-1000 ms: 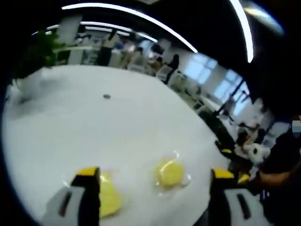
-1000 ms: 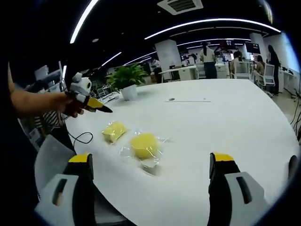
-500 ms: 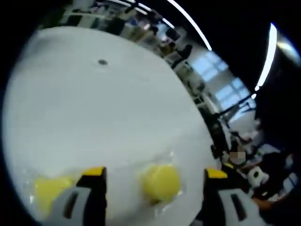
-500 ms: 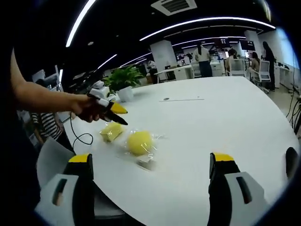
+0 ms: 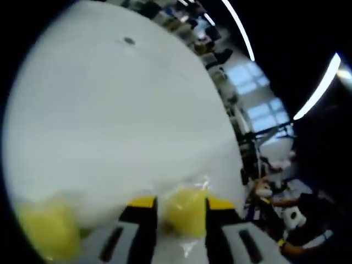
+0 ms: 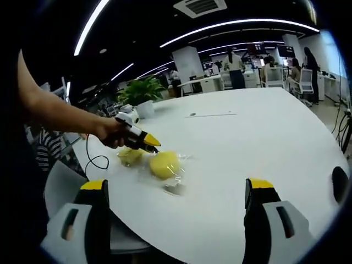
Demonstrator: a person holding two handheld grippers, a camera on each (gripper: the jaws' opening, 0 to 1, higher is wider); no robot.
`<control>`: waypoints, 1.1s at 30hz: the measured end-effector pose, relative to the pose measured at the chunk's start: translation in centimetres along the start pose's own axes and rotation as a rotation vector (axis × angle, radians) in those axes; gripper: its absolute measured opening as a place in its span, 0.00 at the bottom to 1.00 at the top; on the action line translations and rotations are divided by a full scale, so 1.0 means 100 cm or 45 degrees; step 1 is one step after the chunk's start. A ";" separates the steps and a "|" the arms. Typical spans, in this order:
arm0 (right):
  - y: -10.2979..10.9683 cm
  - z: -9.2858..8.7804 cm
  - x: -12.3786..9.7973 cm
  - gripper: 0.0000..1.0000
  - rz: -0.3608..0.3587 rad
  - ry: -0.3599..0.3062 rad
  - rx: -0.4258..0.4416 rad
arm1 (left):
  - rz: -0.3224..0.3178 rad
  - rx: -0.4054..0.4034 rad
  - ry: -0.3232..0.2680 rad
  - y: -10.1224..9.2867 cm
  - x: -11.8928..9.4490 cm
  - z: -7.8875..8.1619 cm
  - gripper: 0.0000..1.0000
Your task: Compare the silicone blocks by pressing each to a similar depth, holding the contact briefly, and releasing to observe deformation and rebound differences across the visible hardness samples.
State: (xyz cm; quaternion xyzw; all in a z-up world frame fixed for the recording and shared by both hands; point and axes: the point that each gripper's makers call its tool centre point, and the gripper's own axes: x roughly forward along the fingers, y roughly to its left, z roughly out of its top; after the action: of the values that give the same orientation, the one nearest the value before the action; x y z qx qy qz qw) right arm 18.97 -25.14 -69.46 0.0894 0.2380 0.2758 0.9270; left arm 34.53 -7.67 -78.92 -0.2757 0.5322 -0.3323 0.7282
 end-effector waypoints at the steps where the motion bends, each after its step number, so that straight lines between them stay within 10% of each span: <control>1: 0.006 -0.001 -0.001 0.96 -0.001 0.008 -0.004 | -0.002 0.002 -0.003 0.001 0.000 0.001 0.26; 16: 0.020 -0.006 -0.010 0.96 -0.108 0.002 0.037 | 0.019 0.051 0.017 0.009 0.013 0.000 0.01; 27: 0.018 -0.002 -0.009 0.96 -0.124 -0.019 0.049 | 0.051 -0.043 -0.046 0.006 0.015 0.000 0.00; 33: 0.022 -0.002 -0.006 0.96 -0.102 -0.024 0.046 | 0.074 0.094 -0.123 -0.011 0.001 -0.006 0.00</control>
State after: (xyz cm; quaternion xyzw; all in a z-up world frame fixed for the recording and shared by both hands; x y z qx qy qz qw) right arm 17.41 -23.64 -68.71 0.0991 0.2376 0.2331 0.9378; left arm 33.81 -8.49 -78.34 -0.2487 0.4915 -0.3168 0.7721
